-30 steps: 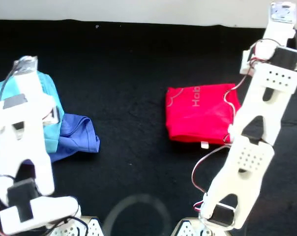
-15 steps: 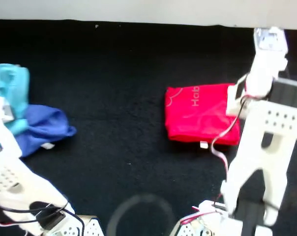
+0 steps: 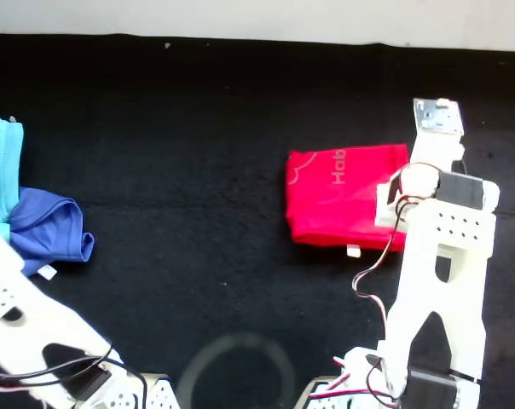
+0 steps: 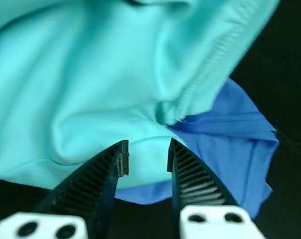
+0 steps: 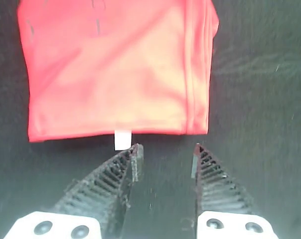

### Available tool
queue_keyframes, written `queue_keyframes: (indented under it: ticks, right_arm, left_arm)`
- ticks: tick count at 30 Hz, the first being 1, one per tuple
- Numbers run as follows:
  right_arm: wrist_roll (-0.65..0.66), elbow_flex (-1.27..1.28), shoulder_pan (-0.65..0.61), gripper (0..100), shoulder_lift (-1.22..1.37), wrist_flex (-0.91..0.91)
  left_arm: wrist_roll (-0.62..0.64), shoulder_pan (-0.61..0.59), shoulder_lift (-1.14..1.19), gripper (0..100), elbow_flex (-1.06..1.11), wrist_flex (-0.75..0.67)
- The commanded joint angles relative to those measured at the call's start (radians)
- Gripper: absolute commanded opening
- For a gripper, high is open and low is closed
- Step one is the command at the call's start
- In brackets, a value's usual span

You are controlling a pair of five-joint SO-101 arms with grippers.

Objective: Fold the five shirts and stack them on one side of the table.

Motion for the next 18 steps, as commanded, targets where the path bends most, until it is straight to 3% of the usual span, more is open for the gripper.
queue_keyframes:
  ticks: [1,4,8,16,18]
  right_arm:
    - [-0.014,-0.028,-0.002,21.7,0.068,-0.041]
    - [-0.08,-0.097,-0.002,29.2,0.194,-0.045]
    - [-0.13,-0.232,-0.005,30.7,0.381,-0.045]
    - [-0.189,-0.596,-0.01,31.0,0.72,-0.045]
    - [-0.189,-0.677,-0.007,31.0,0.805,-0.044]
  left_arm:
    - [-0.008,0.082,-0.051,15,-0.094,0.071]
    - [-0.008,0.13,-0.116,15,-0.068,0.071]
    - [0.035,0.186,-0.249,15,0.082,0.071]
    - [0.046,0.289,-0.556,15,0.716,0.068]
    - [0.046,0.303,-0.611,15,0.881,0.003]
